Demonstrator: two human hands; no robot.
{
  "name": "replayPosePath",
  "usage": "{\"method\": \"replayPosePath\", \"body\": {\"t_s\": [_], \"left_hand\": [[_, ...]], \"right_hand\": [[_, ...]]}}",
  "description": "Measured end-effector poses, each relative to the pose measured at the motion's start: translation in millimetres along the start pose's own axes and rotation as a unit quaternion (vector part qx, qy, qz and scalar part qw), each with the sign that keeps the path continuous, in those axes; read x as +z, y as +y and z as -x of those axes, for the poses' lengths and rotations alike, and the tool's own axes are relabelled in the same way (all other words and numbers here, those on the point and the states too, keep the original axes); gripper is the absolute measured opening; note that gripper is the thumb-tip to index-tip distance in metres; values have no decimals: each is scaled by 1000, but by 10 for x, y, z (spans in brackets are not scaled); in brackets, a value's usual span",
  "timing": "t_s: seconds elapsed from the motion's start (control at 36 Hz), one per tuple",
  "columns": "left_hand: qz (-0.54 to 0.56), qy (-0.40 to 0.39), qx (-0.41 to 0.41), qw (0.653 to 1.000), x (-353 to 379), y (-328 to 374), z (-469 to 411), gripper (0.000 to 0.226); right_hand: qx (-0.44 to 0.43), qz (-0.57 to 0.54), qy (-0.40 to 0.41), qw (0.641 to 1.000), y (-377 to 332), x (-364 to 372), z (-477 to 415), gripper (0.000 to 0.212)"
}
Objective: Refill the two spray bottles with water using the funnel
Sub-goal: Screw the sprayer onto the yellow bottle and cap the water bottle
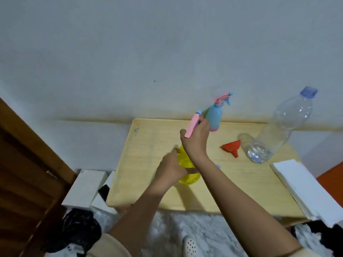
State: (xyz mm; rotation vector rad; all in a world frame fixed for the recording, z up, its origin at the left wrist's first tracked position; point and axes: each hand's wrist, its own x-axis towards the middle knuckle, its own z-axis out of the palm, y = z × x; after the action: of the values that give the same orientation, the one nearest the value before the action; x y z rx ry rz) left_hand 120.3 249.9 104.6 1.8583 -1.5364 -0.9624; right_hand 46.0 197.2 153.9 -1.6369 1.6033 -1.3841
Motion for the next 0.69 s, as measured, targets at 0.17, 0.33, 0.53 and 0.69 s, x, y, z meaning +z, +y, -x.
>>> {"method": "replayPosePath", "body": {"t_s": [0.17, 0.33, 0.53, 0.69], "left_hand": [[-24, 3, 8, 1000, -67, 232, -780, 63], [37, -52, 36, 997, -180, 209, -1500, 71], [106, -79, 30, 991, -92, 237, -2035, 69], [77, 5, 14, 997, 57, 182, -2487, 74]], "right_hand": [[-8, 25, -117, 993, 230, -103, -714, 54], [-38, -7, -163, 986, 541, -164, -1303, 54], [-7, -22, -68, 997, 748, 177, -1696, 49], [23, -36, -44, 998, 863, 468, -1908, 53]]}}
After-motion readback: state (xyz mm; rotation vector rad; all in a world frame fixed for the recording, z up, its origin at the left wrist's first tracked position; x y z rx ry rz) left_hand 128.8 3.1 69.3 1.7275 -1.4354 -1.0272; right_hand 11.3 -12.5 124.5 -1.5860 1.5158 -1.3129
